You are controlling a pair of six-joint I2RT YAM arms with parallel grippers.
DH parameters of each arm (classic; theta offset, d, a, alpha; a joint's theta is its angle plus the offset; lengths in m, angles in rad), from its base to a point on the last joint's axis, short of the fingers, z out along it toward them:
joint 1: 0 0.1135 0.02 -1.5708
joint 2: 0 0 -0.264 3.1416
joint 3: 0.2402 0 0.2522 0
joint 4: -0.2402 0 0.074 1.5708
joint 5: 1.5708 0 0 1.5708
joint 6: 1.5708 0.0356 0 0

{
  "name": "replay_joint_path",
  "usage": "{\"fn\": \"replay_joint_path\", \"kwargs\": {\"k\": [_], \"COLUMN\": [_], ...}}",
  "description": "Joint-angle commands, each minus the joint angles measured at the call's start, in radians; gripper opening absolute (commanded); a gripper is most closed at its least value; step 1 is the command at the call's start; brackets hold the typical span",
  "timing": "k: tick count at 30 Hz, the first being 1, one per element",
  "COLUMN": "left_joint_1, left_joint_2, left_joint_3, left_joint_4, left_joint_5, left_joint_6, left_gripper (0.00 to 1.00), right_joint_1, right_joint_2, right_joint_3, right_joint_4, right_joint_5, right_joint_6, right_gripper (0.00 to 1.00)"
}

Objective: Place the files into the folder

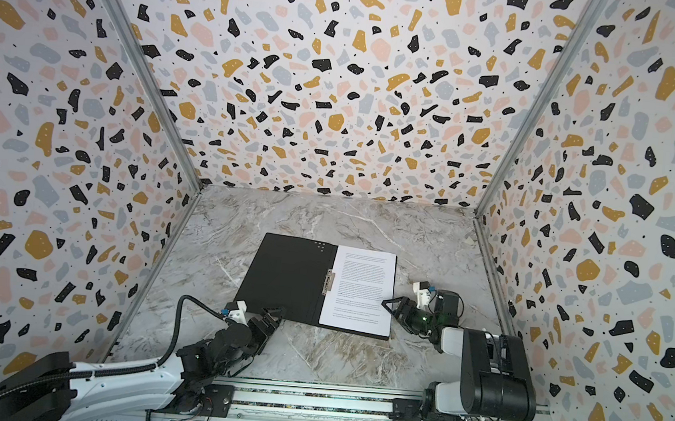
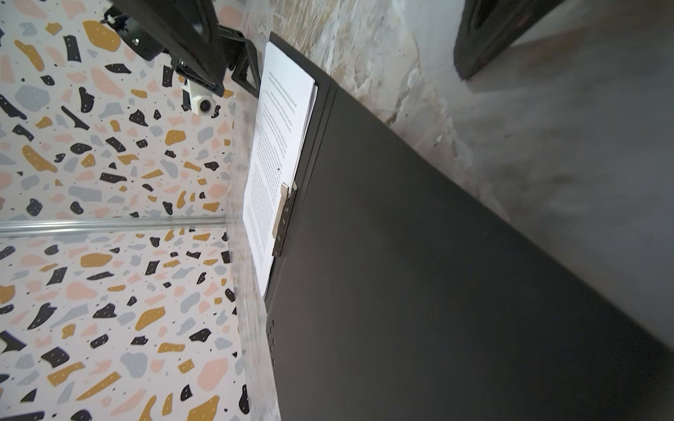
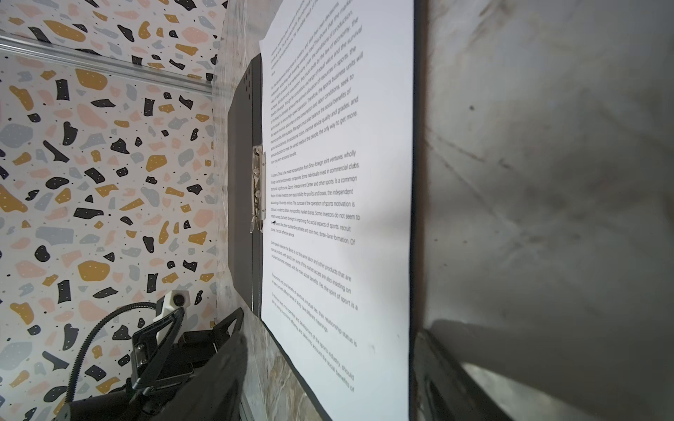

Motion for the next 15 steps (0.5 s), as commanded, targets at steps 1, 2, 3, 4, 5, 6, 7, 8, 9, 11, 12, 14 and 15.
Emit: {"fn": "replay_joint_path", "kwargs": {"k": [1,2,3,4,5,6,7,8,9,11,12,14,15], "left_joint_1": [0.035,0.047,0.060,0.072,0.080,0.091,0.097,0.104,0.112,0.123,0.130,0.141,0.144], "left_joint_2": [0.123,0.169,0.217,0.268,0.313,0.362,0.407,0.447,0.491,0.565,0.599,0.661,0.691], "left_joint_3": [-0.062,-0.060,-0.057,-0.060,-0.063,-0.065,-0.069,-0.072,-0.074,-0.076,-0.070,-0.064,-0.058], "left_joint_4": [0.207,0.247,0.294,0.356,0.406,0.459,0.513,0.562,0.618,0.724,0.761,0.858,0.910], "left_joint_5": [-0.054,-0.044,-0.035,-0.033,-0.029,-0.025,-0.029,-0.029,-0.029,-0.040,-0.043,-0.048,-0.051], "left_joint_6": [0.007,0.018,0.025,0.029,0.032,0.030,0.029,0.034,0.042,0.060,0.072,0.104,0.122], "left_gripper": [1.00,1.00,1.00,1.00,1.00,1.00,1.00,0.99,0.98,0.96,0.94,0.88,0.83], "right_joint_1": [0.015,0.015,0.015,0.015,0.015,0.015,0.014,0.015,0.017,0.017,0.021,0.028,0.028], "right_joint_2": [0.045,0.048,0.050,0.050,0.050,0.050,0.049,0.049,0.049,0.055,0.061,0.074,0.076], "right_joint_3": [-0.026,-0.026,-0.026,-0.027,-0.028,-0.029,-0.029,-0.028,-0.027,-0.020,-0.014,0.010,0.019], "right_joint_4": [-0.128,-0.132,-0.133,-0.134,-0.133,-0.134,-0.135,-0.136,-0.138,-0.145,-0.146,-0.176,-0.187], "right_joint_5": [0.070,0.072,0.073,0.074,0.077,0.078,0.080,0.082,0.086,0.098,0.102,0.111,0.114], "right_joint_6": [-0.004,-0.006,-0.007,-0.009,-0.010,-0.012,-0.014,-0.015,-0.019,-0.027,-0.027,-0.036,-0.041], "right_gripper": [0.71,0.71,0.71,0.71,0.70,0.70,0.70,0.70,0.69,0.68,0.66,0.65,0.64]}}
